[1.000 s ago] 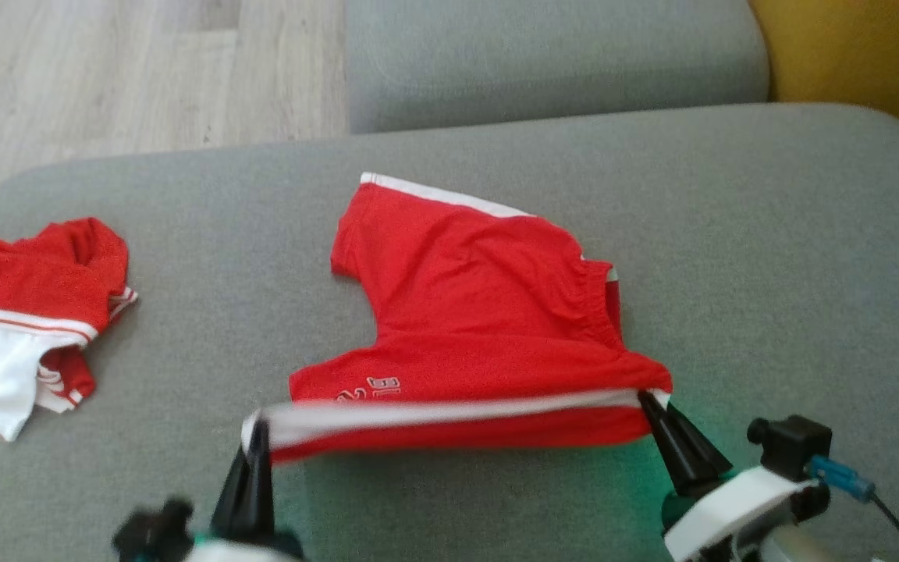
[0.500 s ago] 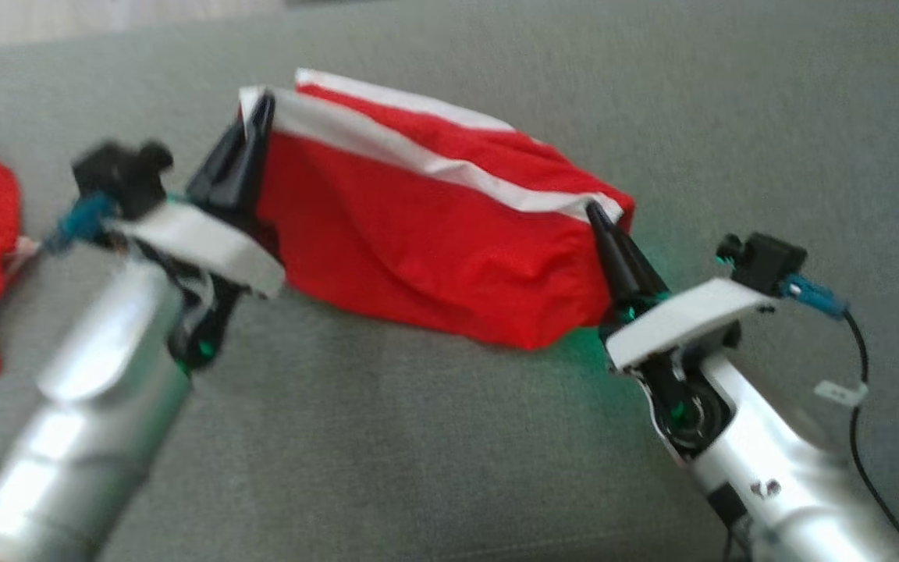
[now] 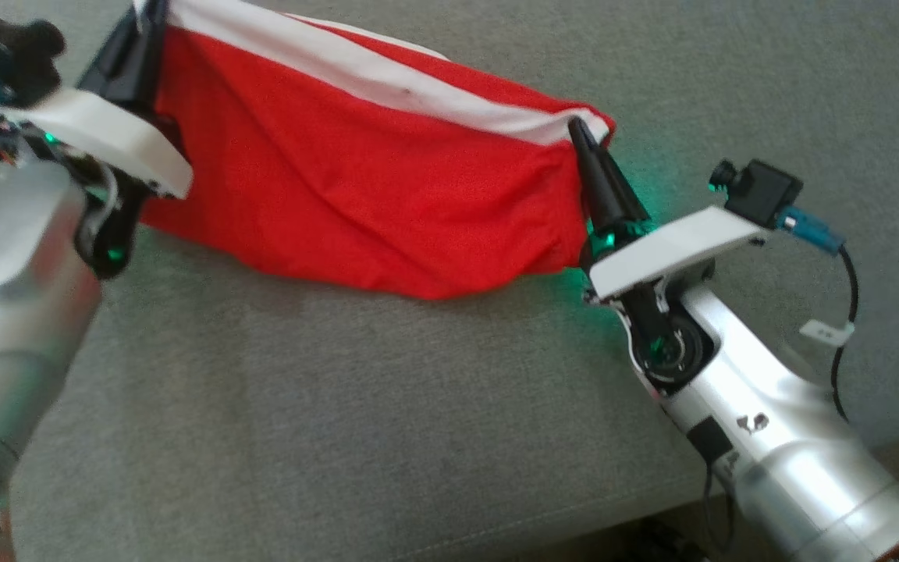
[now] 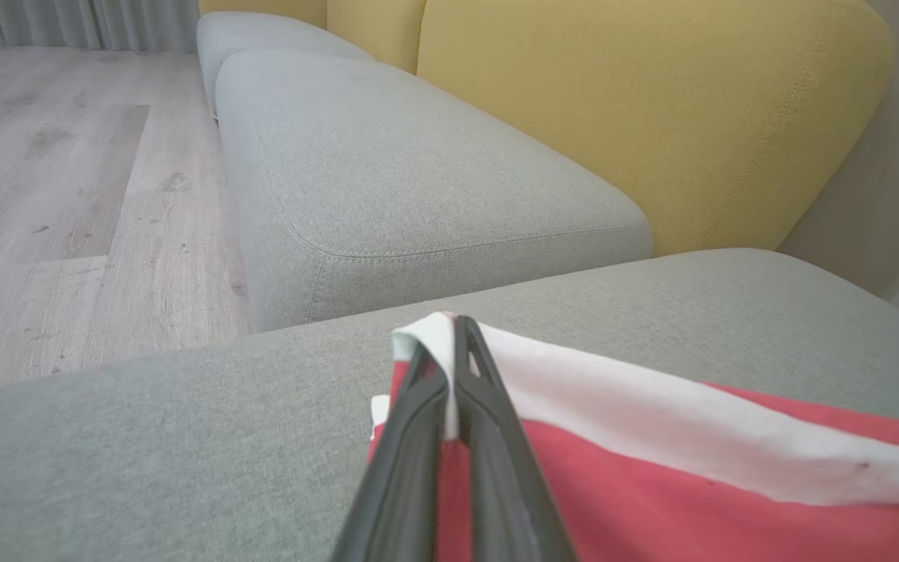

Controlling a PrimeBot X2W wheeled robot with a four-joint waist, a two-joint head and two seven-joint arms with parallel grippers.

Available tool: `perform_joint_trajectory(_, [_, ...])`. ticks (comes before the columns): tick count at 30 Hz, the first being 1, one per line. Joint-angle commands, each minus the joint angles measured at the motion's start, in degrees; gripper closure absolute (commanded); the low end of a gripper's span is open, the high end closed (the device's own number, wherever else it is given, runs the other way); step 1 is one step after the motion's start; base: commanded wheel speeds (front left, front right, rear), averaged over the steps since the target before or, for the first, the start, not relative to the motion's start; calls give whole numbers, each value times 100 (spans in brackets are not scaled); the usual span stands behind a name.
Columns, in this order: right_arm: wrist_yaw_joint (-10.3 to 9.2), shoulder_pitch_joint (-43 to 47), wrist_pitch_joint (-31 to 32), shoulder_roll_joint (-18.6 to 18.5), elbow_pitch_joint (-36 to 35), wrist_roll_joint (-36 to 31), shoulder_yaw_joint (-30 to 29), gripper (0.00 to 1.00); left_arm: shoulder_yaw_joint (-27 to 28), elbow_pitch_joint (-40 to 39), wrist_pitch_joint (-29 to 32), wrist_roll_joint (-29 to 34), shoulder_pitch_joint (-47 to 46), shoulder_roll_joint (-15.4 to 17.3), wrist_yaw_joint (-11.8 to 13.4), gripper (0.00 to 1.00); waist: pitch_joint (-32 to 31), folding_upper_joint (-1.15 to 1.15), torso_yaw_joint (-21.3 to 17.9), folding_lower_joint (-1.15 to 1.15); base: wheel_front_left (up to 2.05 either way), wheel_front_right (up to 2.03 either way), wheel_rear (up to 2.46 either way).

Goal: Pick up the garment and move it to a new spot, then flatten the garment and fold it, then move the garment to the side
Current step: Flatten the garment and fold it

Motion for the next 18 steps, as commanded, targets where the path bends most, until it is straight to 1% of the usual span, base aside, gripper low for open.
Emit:
perform_joint_trajectory(1, [-3, -115, -94, 84, -120, -13, 52, 100, 117, 25, -104, -40, -437, 275, 10, 100, 112, 0, -123, -1, 0, 0, 0])
perform_joint_trajectory(5, [-3, -227, -115, 191, -97, -52, 18, 100, -44, 469, -181, -91, -656, 242, 10, 100, 139, 0, -195, -1, 0, 0, 0])
perform_joint_trajectory(9, [-3, -205, -118, 264, -43, -182, 45, 100, -175, 829, -226, -182, -704, 143, 10, 100, 121, 0, -237, -1, 0, 0, 0])
perform_joint_trajectory(10, [-3, -198, -119, 271, -26, -231, 40, 100, -209, 890, -239, -192, -703, 123, 10, 98, 110, 0, -241, -1, 0, 0, 0])
perform_joint_trajectory(11, [-3, -188, -119, 275, -6, -292, 33, 98, -247, 931, -254, -195, -703, 104, 10, 71, 100, 0, -241, -1, 0, 0, 0])
perform_joint_trajectory(12, [-3, -179, -119, 277, 13, -360, 5, 58, -289, 949, -268, -192, -711, 84, 10, 43, 94, 0, -234, -1, 0, 0, 0])
perform_joint_trajectory(13, [-3, -166, -119, 279, 24, -435, -51, 0, -321, 954, -281, -189, -719, 61, 10, 0, 89, 0, -219, -1, 0, 0, 0])
perform_joint_trajectory(18, [-3, 0, -120, 280, 104, -792, -156, 0, -273, 913, -318, -278, -549, 4, 10, 0, -25, 0, -131, -1, 0, 0, 0])
